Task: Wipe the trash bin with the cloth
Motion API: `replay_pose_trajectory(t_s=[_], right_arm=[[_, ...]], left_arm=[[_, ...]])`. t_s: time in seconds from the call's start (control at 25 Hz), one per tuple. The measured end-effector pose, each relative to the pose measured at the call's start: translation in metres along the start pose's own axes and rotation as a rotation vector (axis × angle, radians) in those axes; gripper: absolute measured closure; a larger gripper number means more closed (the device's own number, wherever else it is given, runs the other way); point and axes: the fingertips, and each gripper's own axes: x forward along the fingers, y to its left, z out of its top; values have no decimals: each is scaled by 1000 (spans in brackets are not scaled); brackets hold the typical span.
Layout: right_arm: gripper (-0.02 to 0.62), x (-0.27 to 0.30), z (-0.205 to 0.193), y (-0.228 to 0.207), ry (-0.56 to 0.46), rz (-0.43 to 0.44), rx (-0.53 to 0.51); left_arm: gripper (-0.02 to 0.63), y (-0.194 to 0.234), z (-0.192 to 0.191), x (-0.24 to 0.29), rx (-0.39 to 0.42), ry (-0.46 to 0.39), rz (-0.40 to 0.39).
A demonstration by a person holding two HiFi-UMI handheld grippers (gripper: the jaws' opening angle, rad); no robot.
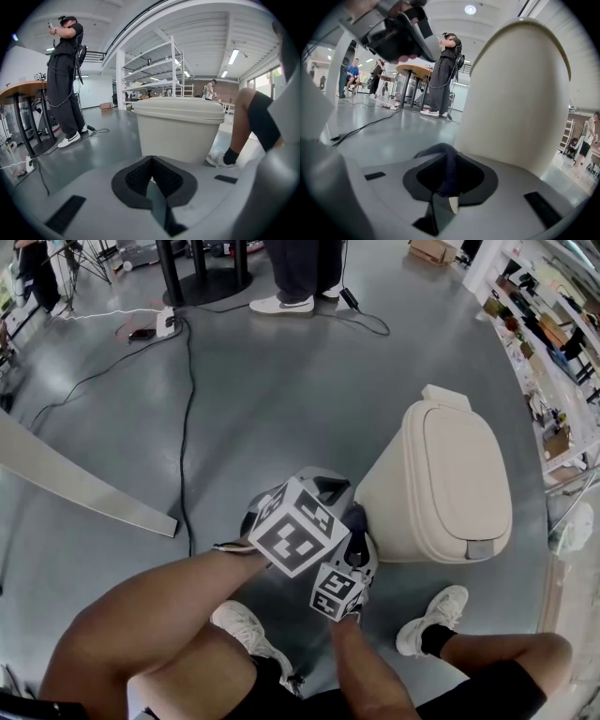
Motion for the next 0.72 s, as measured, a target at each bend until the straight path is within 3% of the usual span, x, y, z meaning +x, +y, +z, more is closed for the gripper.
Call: replay_pose_trajectory(t_s=[0.4, 0.72], right_arm=[[528, -29, 98, -13, -258, -30, 125], [528, -42, 160, -28, -405, -71, 181]], left_arm=[[609, 20, -5, -4, -62, 8, 50], [609, 26, -8, -7, -71, 21, 75]])
